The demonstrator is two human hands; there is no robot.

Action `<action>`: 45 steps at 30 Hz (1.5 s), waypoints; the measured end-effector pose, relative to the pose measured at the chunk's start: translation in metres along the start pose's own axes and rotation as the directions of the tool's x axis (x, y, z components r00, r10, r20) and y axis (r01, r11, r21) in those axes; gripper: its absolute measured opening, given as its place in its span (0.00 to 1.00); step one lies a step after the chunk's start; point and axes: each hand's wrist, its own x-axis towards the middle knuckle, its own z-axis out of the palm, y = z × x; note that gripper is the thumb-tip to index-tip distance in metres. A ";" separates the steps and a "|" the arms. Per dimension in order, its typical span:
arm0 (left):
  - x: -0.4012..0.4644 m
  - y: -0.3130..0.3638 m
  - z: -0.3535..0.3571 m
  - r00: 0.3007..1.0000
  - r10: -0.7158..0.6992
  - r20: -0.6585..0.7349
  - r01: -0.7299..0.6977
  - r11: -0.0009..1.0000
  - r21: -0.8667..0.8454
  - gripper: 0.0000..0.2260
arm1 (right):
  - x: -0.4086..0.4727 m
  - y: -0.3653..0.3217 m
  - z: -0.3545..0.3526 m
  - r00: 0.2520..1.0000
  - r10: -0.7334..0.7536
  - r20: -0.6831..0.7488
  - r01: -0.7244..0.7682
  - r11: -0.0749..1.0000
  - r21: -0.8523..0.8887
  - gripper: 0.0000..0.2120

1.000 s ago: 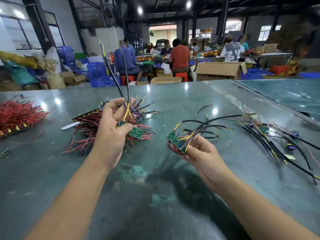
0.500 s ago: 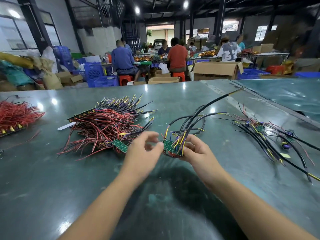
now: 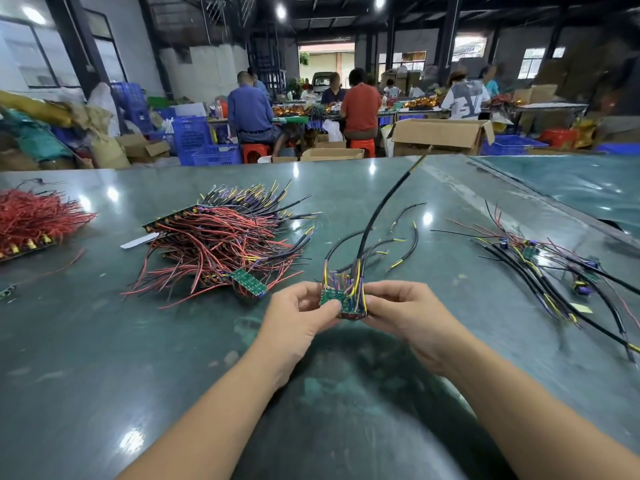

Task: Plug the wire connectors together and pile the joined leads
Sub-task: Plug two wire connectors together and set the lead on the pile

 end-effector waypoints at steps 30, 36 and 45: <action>0.012 -0.001 -0.011 0.929 0.175 -0.326 -0.051 0.933 0.356 0.05 | 0.009 0.005 -0.007 0.885 -0.224 -0.408 0.022 0.896 -0.443 0.04; 0.022 0.007 -0.040 0.795 0.307 -0.524 -0.137 0.931 0.338 0.14 | 0.005 0.001 0.002 0.941 -0.216 -0.260 0.216 0.976 -0.028 0.07; 0.003 0.013 -0.017 0.828 0.526 -0.195 -0.273 0.682 0.678 0.09 | -0.002 -0.004 0.008 0.970 -0.239 -0.040 0.241 0.969 0.060 0.05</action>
